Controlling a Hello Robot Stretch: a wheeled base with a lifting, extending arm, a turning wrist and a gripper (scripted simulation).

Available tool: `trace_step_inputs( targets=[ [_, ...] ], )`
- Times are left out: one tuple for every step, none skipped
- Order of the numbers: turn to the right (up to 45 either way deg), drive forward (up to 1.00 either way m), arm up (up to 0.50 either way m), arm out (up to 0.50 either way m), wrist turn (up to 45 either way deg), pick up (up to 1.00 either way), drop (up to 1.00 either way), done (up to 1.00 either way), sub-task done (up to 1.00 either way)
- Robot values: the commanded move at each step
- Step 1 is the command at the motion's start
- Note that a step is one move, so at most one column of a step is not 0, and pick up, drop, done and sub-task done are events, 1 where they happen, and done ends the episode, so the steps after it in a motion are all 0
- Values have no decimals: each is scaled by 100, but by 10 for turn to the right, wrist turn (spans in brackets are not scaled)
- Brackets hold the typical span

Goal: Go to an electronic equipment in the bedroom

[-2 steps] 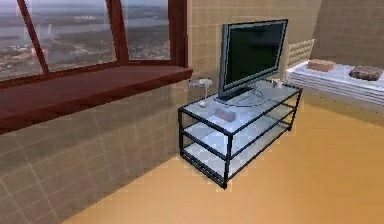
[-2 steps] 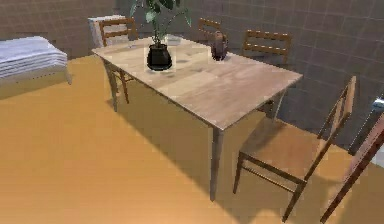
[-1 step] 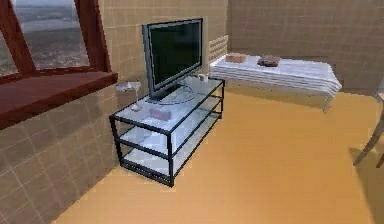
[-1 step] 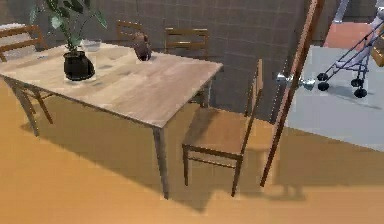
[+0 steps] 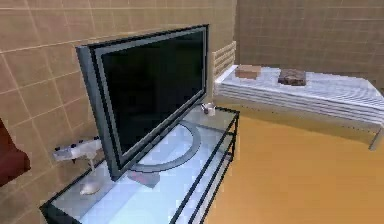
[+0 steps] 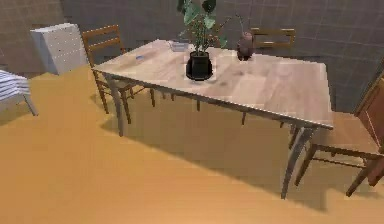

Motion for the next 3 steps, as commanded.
trace_step_inputs(
  targets=[
    [450, 0, 0, 0, 0, 0, 0, 0, 0],
    [60, 0, 0, 0, 0, 0, 0, 0, 0],
    [30, 0, 0, 0, 0, 0, 0, 0, 0]
  ],
)
